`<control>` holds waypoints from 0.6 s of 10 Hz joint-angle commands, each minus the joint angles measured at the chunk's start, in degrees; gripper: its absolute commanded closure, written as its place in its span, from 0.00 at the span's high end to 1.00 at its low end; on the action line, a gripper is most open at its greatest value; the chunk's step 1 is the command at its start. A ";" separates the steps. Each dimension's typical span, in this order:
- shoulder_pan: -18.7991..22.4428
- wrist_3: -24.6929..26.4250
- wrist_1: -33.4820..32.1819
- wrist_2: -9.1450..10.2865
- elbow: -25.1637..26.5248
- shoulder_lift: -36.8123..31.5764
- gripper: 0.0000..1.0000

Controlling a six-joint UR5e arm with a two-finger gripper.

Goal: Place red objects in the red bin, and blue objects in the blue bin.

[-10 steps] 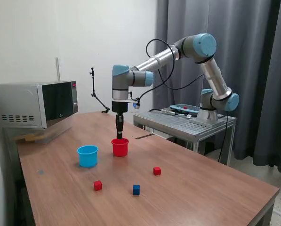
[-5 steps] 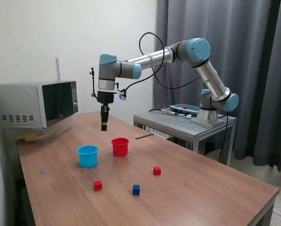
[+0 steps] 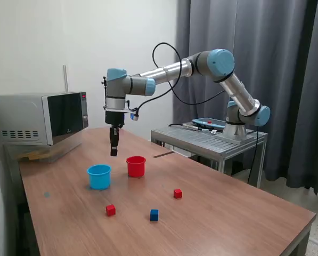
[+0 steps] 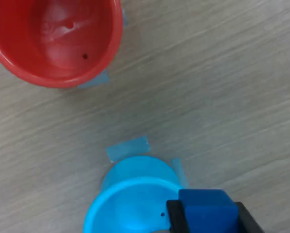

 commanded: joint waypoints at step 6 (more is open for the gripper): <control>0.20 -1.70 1.40 0.14 -5.27 4.77 0.00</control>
